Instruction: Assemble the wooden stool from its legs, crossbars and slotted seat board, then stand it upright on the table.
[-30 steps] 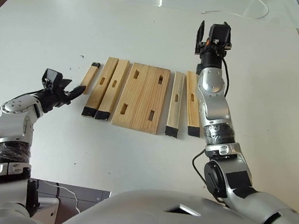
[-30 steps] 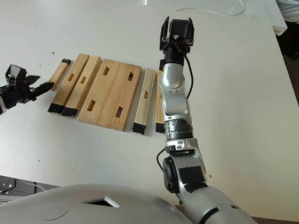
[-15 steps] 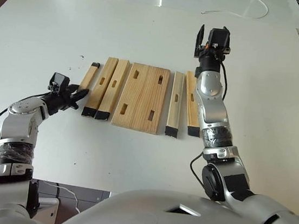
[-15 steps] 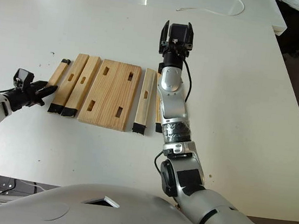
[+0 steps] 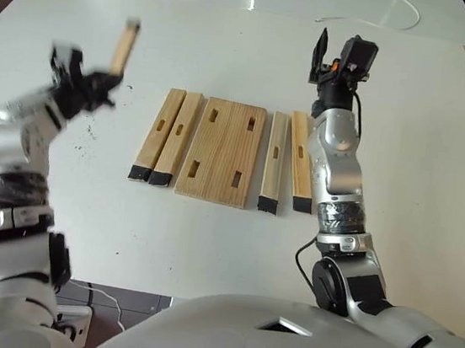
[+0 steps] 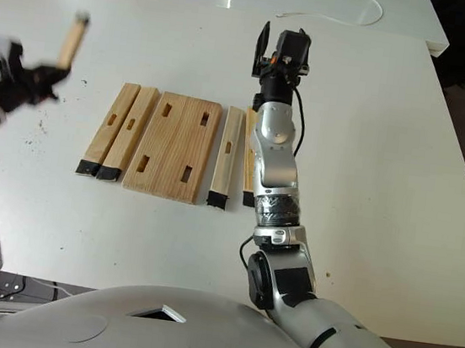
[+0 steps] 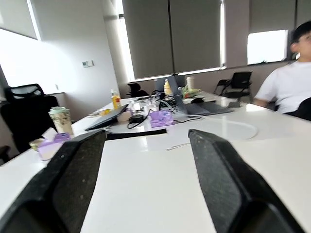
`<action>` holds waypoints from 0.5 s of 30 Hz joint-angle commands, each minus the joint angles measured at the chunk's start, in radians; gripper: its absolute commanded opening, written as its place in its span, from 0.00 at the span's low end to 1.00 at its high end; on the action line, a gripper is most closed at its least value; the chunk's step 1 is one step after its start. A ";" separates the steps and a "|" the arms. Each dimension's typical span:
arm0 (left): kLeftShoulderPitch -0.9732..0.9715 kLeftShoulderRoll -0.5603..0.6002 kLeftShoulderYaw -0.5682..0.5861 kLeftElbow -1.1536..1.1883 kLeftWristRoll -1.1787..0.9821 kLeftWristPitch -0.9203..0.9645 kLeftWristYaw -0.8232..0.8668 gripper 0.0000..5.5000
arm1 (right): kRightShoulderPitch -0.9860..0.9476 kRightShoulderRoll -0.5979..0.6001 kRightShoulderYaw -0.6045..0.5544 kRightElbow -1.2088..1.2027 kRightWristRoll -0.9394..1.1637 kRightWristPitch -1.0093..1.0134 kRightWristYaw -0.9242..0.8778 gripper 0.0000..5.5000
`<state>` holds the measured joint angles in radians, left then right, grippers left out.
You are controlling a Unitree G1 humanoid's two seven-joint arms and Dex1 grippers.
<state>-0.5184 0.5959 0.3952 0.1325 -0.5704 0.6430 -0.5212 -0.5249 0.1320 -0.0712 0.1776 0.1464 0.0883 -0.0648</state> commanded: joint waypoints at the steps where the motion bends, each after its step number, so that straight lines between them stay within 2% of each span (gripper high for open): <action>1: -0.107 -0.129 -0.022 -0.155 -0.149 0.048 0.022 0.24 | -0.179 -0.110 -0.090 0.007 0.266 0.189 0.267 0.57; 3: -0.128 -0.159 -0.021 -0.143 -0.170 0.038 0.039 0.24 | -0.259 -0.158 -0.134 0.063 0.361 0.291 0.340 0.57; 6: -0.155 -0.215 -0.033 -0.152 -0.214 0.036 0.034 0.24 | -0.315 -0.260 -0.122 0.088 0.364 0.333 0.446 0.57; 9: -0.156 -0.260 -0.073 -0.194 -0.259 0.030 -0.019 0.24 | -0.371 -0.357 -0.090 0.100 0.328 0.308 0.560 0.57; 15: -0.107 -0.274 -0.199 -0.210 -0.253 0.002 -0.205 0.24 | -0.456 -0.502 -0.042 0.121 0.394 0.459 0.836 0.57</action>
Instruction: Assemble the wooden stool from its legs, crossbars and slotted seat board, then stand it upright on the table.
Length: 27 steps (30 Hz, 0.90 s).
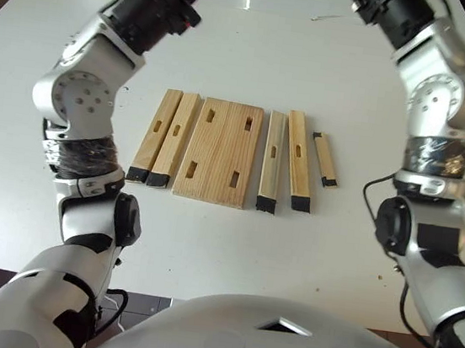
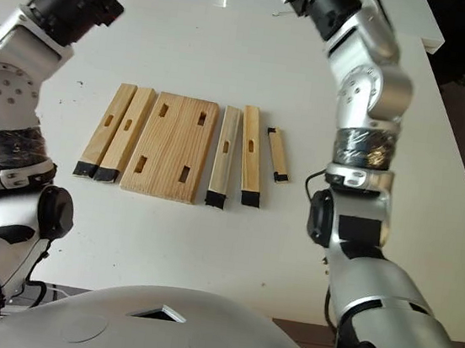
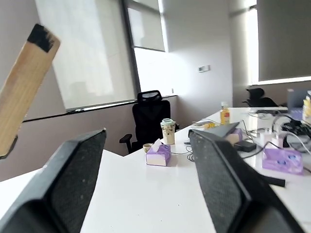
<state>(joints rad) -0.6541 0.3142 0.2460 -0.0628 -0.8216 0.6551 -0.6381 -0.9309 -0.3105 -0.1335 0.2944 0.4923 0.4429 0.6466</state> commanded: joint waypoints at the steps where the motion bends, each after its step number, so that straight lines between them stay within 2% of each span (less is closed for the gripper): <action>1: 0.044 0.011 -0.055 -0.030 -0.013 -0.010 -0.114 0.24 | -0.053 -0.074 0.031 0.001 0.070 0.141 0.173 0.57; 7: 0.116 0.034 -0.069 -0.097 -0.023 -0.039 -0.210 0.24 | -0.125 -0.184 0.056 0.025 0.223 0.396 0.508 0.57; 12: 0.168 0.047 -0.065 -0.154 -0.056 -0.035 -0.236 0.24 | -0.219 -0.235 0.077 0.103 0.252 0.507 0.655 0.57; 16: 0.200 0.051 -0.083 -0.181 -0.059 -0.039 -0.253 0.24 | -0.279 -0.219 0.056 0.146 0.277 0.555 0.678 0.57; 24: 0.212 0.039 -0.107 -0.175 -0.063 -0.047 -0.263 0.24 | -0.274 -0.205 0.060 0.108 0.275 0.577 0.684 0.57; 27: 0.216 0.039 -0.104 -0.180 -0.074 -0.042 -0.264 0.24 | -0.258 -0.205 0.076 0.097 0.264 0.568 0.686 0.49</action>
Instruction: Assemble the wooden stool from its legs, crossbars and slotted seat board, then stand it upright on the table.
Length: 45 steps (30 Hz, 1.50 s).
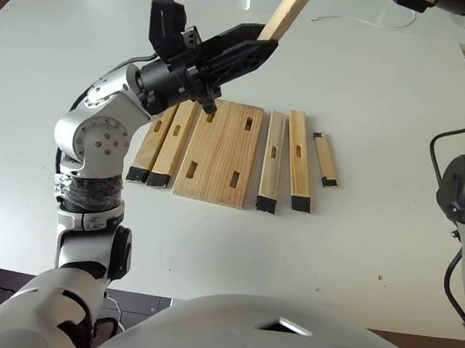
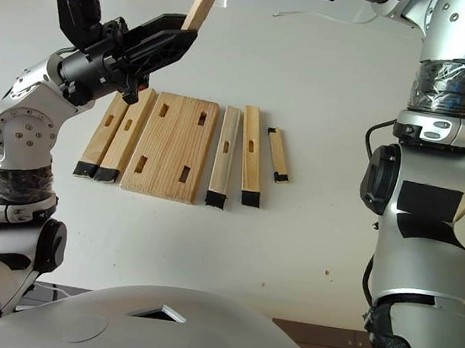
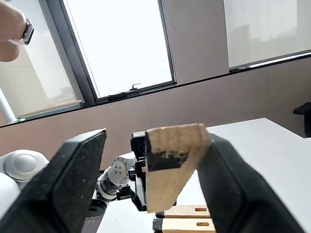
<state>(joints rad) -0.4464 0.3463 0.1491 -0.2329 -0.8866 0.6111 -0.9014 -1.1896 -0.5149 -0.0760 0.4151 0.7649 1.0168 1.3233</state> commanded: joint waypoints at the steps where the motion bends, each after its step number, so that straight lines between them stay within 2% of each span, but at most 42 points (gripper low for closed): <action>1: 0.008 0.006 -0.008 -0.011 -0.012 0.003 0.000 0.24 | 0.005 0.000 0.021 -0.024 -0.012 -0.010 0.010 0.47; 9: 0.013 0.018 -0.012 -0.012 -0.014 0.004 -0.002 0.24 | 0.024 -0.009 0.028 -0.033 -0.020 -0.021 0.018 0.24; 19: 0.023 0.007 -0.023 0.016 0.031 -0.021 0.046 0.24 | 0.056 -0.006 0.005 -0.069 -0.013 -0.021 -0.008 0.24; 20: 0.014 0.002 -0.030 0.023 0.032 -0.022 0.047 0.30 | 0.066 -0.006 0.003 -0.077 -0.018 -0.029 -0.019 0.24; 21: 0.010 -0.002 -0.040 0.028 0.032 -0.021 0.044 0.32 | 0.077 -0.007 -0.001 -0.085 -0.026 -0.044 -0.030 0.24; 24: 0.032 0.003 -0.070 0.037 0.105 -0.056 0.070 0.42 | 0.136 -0.021 0.027 -0.101 -0.100 -0.168 -0.040 0.24; 29: 0.174 0.017 -0.109 0.015 0.259 -0.159 0.113 0.43 | 0.251 -0.074 0.142 -0.029 -0.355 -0.544 -0.031 0.24; 32: 0.231 -0.036 -0.059 -0.006 0.322 -0.214 0.260 0.43 | 0.362 -0.078 0.220 -0.014 -0.466 -0.725 -0.005 0.24; 38: 0.142 -0.331 0.078 -0.010 0.385 -0.320 0.799 0.43 | 0.482 -0.063 0.290 0.005 -0.558 -0.902 0.025 0.24; 40: 0.121 -0.369 0.055 0.010 0.440 -0.339 0.872 0.43 | 0.495 -0.066 0.298 0.011 -0.572 -0.928 0.037 0.24; 45: 0.118 -0.409 -0.003 0.052 0.538 -0.384 0.935 0.43 | 0.500 -0.060 0.309 0.035 -0.575 -0.932 0.082 0.24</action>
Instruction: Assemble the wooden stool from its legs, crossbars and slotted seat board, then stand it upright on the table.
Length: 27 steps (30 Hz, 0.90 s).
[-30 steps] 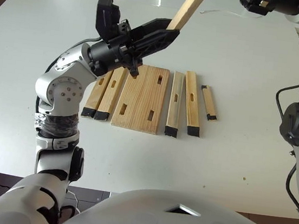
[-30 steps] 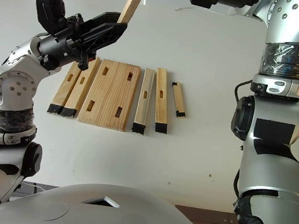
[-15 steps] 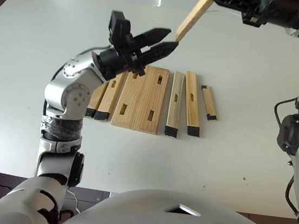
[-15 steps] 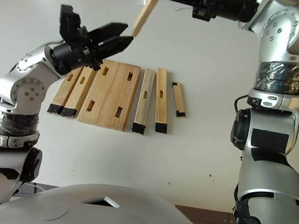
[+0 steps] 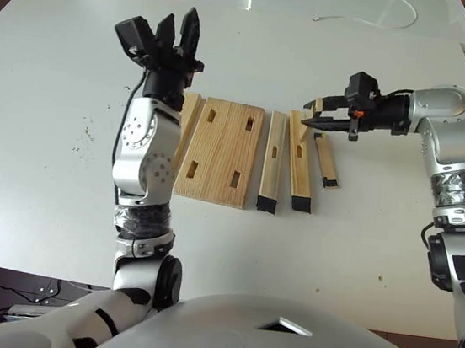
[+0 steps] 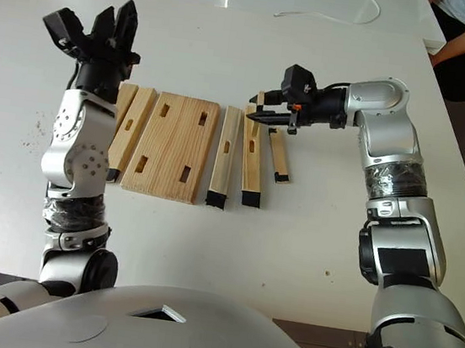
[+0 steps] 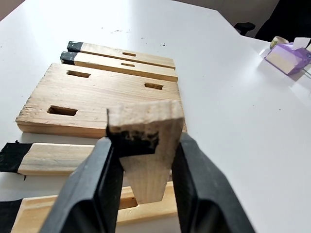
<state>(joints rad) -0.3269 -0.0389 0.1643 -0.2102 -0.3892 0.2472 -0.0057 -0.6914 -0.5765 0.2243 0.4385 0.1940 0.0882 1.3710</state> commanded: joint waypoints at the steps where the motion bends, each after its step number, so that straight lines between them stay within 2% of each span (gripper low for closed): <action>1: 0.000 -0.026 -0.014 0.031 0.043 -0.023 0.044 0.43 | 0.004 0.002 0.016 0.017 -0.010 -0.015 0.045 0.24; 14: 0.021 -0.001 -0.001 0.009 0.058 -0.019 0.039 0.43 | 0.009 0.013 0.017 0.060 -0.025 0.008 0.071 0.24; 27: 0.018 0.016 -0.016 0.015 0.052 0.006 0.007 0.43 | 0.065 0.045 0.029 0.261 -0.072 -0.036 -0.014 0.24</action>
<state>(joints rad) -0.3064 -0.0335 0.1544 -0.1926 -0.3312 0.2317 0.0120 -0.7031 -0.5359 0.2210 0.6406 0.1880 0.0262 1.3863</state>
